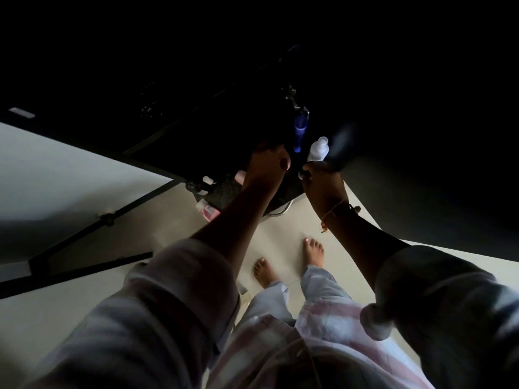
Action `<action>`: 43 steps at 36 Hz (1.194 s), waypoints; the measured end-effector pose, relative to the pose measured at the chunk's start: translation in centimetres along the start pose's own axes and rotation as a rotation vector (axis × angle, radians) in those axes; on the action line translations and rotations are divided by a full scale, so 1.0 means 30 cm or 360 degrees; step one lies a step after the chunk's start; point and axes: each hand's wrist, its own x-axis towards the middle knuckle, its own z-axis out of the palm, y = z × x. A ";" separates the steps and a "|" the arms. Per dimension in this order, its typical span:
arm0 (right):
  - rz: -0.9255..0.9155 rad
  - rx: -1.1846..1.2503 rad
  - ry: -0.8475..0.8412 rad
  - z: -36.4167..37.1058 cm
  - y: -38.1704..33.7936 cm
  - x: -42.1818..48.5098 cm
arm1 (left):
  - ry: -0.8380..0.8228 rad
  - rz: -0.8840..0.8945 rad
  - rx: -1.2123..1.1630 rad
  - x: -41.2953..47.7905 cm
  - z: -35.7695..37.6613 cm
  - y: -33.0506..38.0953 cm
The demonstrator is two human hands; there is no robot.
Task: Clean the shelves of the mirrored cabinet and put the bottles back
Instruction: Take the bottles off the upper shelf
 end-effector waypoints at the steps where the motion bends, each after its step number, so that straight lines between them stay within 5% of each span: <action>1: -0.0021 -0.0003 0.0005 0.000 0.002 0.003 | 0.0013 0.0013 0.0016 0.007 0.000 0.002; 12: -0.0158 -0.0021 0.0105 -0.009 -0.001 0.005 | 0.0051 0.0231 0.0161 0.040 0.001 0.047; 18: -0.0054 -0.0110 -0.0026 -0.009 -0.009 0.007 | -0.0008 0.0145 0.0146 0.044 -0.006 0.042; 43: -0.0141 -0.0300 0.0275 -0.015 -0.052 -0.121 | -0.0120 -0.0292 -0.0120 0.105 -0.014 -0.074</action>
